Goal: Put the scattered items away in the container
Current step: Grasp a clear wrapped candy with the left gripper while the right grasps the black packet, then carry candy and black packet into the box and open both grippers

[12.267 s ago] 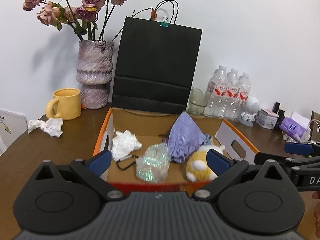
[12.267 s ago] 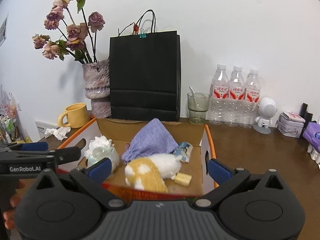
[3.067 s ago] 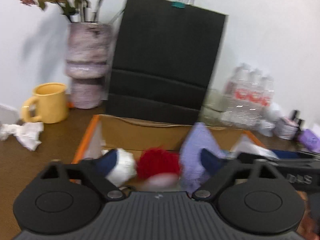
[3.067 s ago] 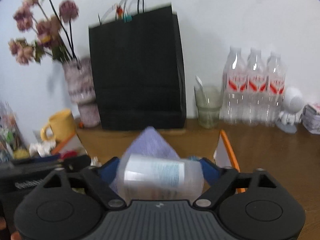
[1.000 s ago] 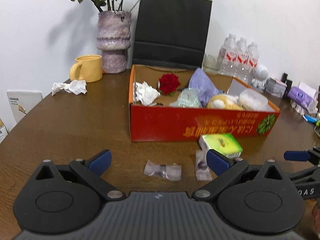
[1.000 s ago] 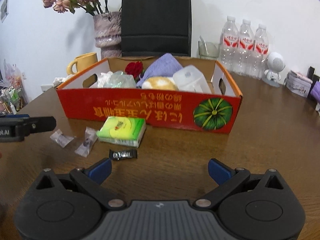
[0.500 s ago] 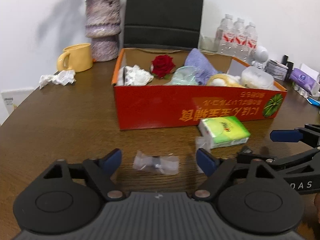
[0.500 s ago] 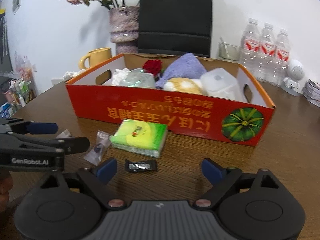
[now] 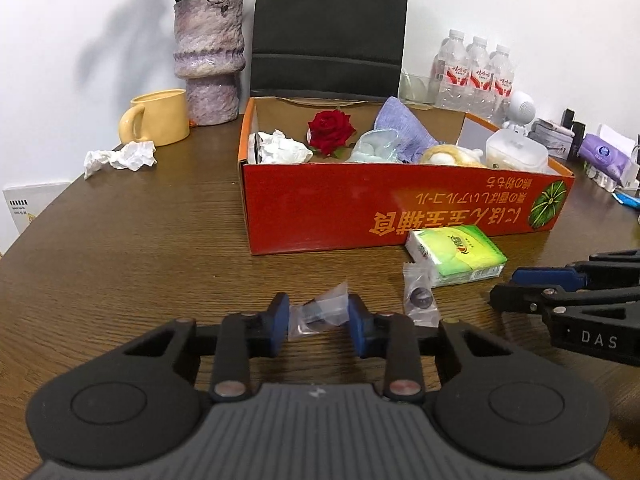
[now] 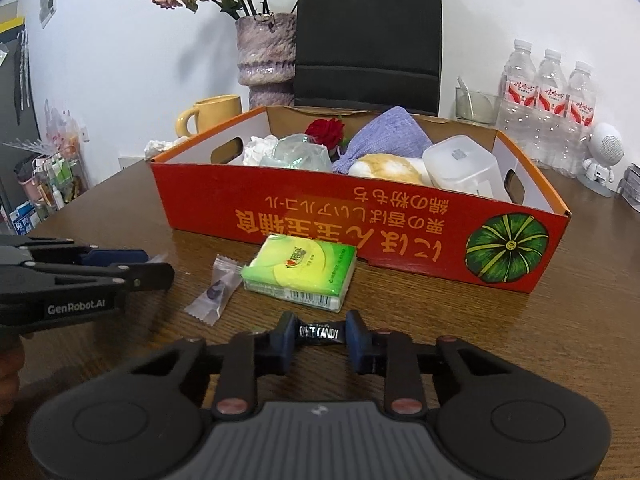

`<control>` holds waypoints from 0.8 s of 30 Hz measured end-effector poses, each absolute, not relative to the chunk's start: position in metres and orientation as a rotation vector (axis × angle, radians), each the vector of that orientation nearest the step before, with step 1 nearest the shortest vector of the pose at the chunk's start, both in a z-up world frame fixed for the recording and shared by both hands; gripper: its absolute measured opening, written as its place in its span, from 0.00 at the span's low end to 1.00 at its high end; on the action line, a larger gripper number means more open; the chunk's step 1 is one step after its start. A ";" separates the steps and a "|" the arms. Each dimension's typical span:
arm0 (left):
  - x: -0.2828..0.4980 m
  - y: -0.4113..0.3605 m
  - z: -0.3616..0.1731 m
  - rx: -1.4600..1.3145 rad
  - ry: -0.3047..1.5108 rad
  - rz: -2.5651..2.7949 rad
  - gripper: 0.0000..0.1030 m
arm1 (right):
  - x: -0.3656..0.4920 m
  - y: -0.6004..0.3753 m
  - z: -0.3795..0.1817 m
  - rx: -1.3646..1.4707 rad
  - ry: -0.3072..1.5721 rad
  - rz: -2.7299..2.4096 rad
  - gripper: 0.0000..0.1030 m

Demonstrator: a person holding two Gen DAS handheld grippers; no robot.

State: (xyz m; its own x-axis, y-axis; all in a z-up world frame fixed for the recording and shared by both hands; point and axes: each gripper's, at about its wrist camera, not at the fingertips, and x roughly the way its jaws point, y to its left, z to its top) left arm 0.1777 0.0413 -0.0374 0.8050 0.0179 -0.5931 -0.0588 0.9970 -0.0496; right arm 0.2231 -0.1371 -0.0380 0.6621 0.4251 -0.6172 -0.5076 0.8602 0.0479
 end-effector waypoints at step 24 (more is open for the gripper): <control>0.161 0.044 -0.015 -0.112 0.502 -0.011 0.11 | 0.211 -0.159 -0.011 -0.042 0.547 0.505 0.22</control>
State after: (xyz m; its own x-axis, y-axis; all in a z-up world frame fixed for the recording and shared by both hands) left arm 0.1612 0.0436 -0.0153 0.8769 -0.0379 -0.4791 -0.0169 0.9938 -0.1096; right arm 0.2108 -0.1593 -0.0113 0.7355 0.4483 -0.5081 -0.4703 0.8776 0.0935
